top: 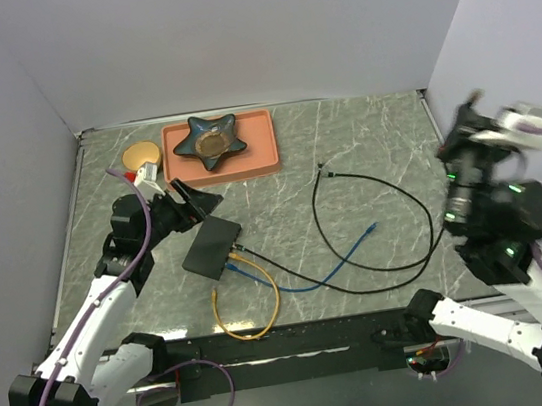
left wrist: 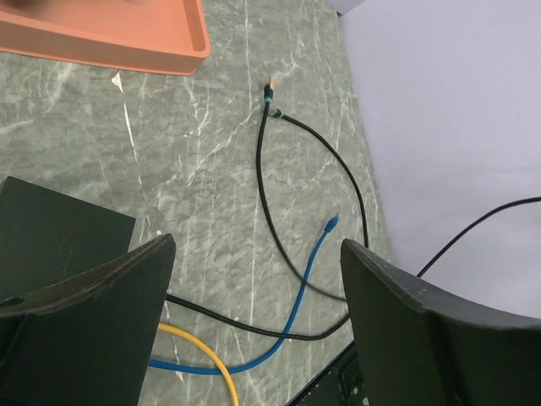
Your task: Insert the plug into the switch port
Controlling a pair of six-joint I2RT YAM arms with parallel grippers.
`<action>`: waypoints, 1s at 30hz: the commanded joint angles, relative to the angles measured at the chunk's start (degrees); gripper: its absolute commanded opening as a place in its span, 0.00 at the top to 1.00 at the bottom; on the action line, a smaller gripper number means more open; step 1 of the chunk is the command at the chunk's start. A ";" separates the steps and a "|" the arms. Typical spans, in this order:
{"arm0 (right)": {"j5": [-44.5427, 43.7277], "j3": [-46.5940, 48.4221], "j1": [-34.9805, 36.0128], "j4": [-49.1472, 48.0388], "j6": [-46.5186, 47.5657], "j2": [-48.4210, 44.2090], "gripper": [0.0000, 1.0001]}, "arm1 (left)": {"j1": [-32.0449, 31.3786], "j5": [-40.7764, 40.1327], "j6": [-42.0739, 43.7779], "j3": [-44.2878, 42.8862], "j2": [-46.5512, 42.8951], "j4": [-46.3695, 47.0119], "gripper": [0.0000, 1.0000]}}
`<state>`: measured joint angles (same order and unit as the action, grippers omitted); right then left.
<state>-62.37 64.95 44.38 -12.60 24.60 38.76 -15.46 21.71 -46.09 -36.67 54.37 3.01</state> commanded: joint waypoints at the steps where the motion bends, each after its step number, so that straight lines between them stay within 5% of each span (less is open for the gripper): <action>1: 6.45 1.50 0.44 18.11 -8.75 11.49 1.00 | -0.18 -1.67 2.22 -1.13 -0.32 0.08 0.15; 7: 17.28 1.23 3.69 28.76 -12.65 30.73 1.00 | 0.61 -5.89 5.83 -1.04 1.79 -2.83 0.14; 14: 24.30 0.70 12.22 26.66 -7.20 49.90 1.00 | 7.54 -2.83 6.54 2.82 3.81 -0.64 0.14; 22: 46.35 2.02 11.17 26.05 -11.50 55.09 1.00 | 10.19 -3.17 7.94 5.28 7.24 1.30 0.14; 30: 56.21 7.47 10.29 27.19 -13.18 64.24 1.00 | 11.07 -1.41 8.20 8.45 12.77 9.11 0.14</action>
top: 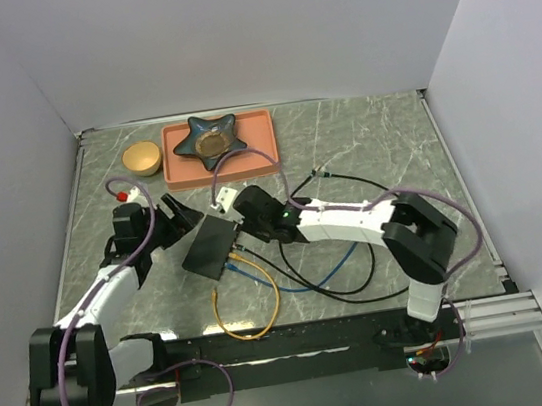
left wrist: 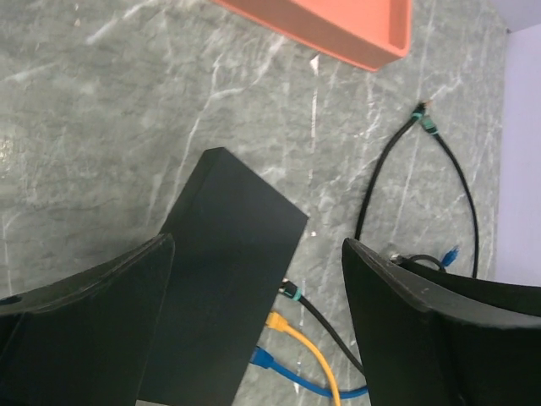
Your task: Insert the plug into the switch port
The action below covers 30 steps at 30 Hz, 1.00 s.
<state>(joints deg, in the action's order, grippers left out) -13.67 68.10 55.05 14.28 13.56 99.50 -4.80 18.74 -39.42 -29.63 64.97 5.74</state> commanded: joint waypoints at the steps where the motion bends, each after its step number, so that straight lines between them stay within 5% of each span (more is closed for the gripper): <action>1: 7.78 4.50 -0.47 0.05 -2.40 4.64 1.00 | 0.40 1.13 1.54 1.94 2.79 7.00 0.14; 30: 10.86 6.88 -0.99 0.13 -6.00 13.87 1.00 | 0.49 5.07 0.75 3.35 15.01 16.23 0.21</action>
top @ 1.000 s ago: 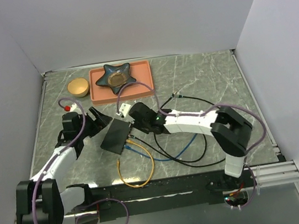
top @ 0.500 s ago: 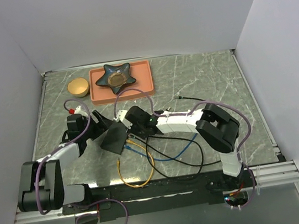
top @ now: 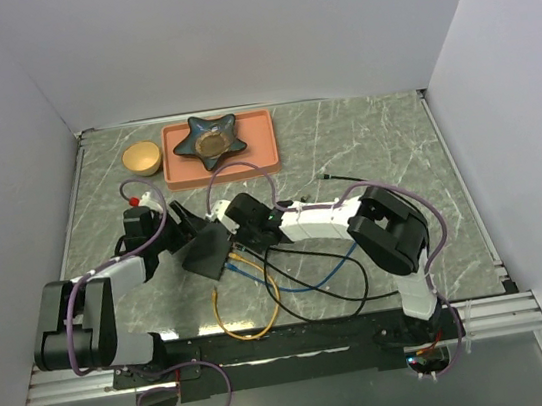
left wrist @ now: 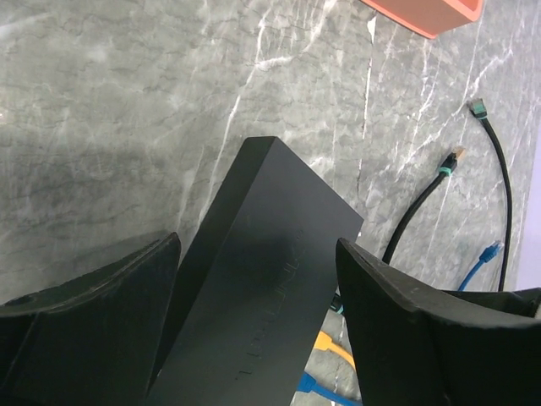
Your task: Insert the plug into the switch port
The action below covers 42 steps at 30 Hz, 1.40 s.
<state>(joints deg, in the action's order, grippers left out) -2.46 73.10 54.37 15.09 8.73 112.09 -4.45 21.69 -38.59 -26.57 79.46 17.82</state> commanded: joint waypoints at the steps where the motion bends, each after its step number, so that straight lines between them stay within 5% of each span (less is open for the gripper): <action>1: -0.44 1.96 -0.40 -0.85 -1.43 1.37 1.00 | 0.14 2.39 0.09 0.20 0.78 4.15 0.23; 42: 6.94 5.12 -1.99 -1.29 -5.57 1.81 1.00 | 0.14 7.49 -1.14 0.64 6.85 9.95 0.33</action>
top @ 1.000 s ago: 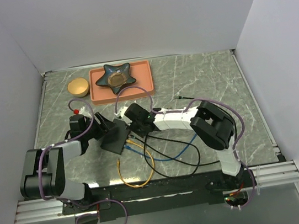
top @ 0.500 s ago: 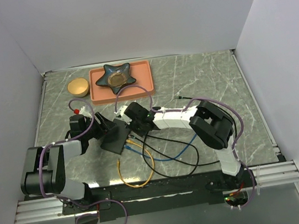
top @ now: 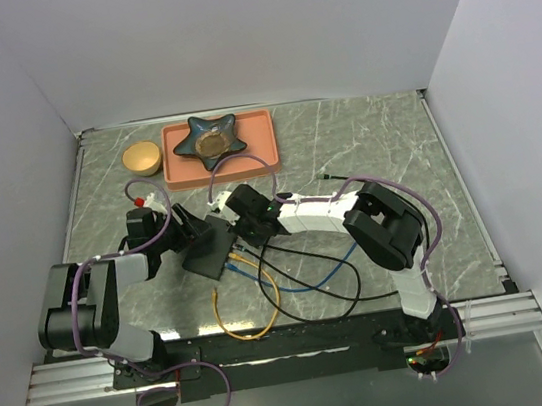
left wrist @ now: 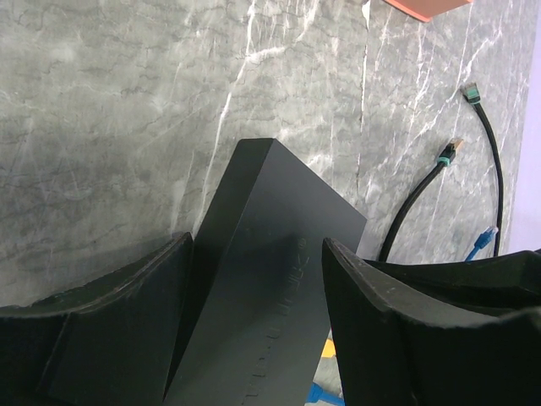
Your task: Insert the plug into the switch port
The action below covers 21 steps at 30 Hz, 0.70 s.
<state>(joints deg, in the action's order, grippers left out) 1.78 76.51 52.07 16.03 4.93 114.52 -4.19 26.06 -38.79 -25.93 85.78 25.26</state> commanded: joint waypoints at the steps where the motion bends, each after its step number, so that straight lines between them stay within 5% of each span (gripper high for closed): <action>1: 2.53 1.71 0.22 -2.32 -2.03 -0.70 1.00 | -0.12 3.29 -0.85 -0.08 0.62 2.52 0.33; 21: 3.14 -0.84 0.40 -7.86 -3.87 -5.45 1.00 | -0.21 4.70 -1.20 -0.08 2.81 4.01 0.35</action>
<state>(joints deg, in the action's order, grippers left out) 2.92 75.29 52.10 14.57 2.09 113.36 -4.03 27.33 -38.83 -25.93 87.26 27.09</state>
